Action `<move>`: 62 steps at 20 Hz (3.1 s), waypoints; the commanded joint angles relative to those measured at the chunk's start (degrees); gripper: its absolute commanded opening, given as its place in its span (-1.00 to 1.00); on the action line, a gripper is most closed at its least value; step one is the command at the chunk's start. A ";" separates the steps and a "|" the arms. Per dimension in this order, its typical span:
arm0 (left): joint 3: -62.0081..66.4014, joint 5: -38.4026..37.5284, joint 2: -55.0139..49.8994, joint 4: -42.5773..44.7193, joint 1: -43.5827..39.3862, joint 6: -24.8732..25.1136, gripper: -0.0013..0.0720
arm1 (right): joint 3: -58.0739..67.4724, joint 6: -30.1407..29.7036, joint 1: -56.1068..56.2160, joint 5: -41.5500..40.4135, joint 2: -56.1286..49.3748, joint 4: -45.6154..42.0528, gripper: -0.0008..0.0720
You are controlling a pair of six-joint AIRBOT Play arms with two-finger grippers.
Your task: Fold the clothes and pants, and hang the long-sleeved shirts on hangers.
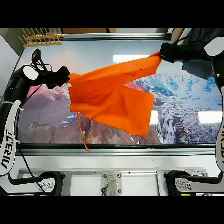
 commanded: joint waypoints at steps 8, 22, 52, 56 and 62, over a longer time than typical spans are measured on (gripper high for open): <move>-4.37 -10.32 -2.62 0.15 3.30 10.54 -0.93 | -45.72 3.54 9.68 -0.63 26.51 -8.55 -0.96; -16.17 -1.68 2.75 -14.49 3.78 12.52 -0.93 | -52.98 10.60 5.07 -14.23 29.66 -7.32 -0.96; -19.04 -3.19 -2.86 -14.34 5.20 16.59 -0.93 | -60.87 -4.17 5.31 6.32 32.96 0.96 -0.96; -19.06 -3.26 -2.86 -14.34 5.20 16.57 -0.93 | -60.85 -5.38 6.88 8.39 34.82 6.38 -0.96; -19.06 -3.21 -2.86 -14.34 5.20 16.57 -0.93 | -60.92 -3.78 14.64 10.80 36.50 6.29 -0.96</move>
